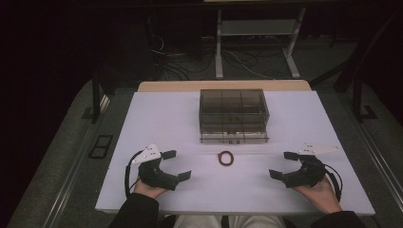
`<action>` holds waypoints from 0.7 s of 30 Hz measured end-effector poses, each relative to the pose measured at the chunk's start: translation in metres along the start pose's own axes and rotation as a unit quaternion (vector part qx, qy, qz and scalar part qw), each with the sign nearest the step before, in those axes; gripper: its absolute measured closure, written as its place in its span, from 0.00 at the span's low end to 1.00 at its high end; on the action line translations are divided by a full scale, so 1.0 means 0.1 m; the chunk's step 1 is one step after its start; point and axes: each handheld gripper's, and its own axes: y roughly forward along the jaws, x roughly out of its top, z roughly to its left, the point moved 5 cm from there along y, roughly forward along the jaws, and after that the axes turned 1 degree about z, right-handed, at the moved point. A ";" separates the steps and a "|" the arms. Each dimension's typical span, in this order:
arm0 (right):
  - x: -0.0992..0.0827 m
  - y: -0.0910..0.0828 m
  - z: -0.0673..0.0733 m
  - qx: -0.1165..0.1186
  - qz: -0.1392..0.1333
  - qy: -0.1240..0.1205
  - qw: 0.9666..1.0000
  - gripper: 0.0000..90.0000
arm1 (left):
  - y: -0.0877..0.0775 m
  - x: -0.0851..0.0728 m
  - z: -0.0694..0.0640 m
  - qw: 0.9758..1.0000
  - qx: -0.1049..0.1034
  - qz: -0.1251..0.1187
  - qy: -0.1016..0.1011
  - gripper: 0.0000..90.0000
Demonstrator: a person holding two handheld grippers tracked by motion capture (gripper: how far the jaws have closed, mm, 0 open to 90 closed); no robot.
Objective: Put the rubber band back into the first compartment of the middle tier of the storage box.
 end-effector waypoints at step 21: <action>-0.01 -0.03 0.01 0.002 0.001 0.001 1.000 0.00 | 0.00 0.01 -0.03 1.000 -0.001 0.001 0.000 0.00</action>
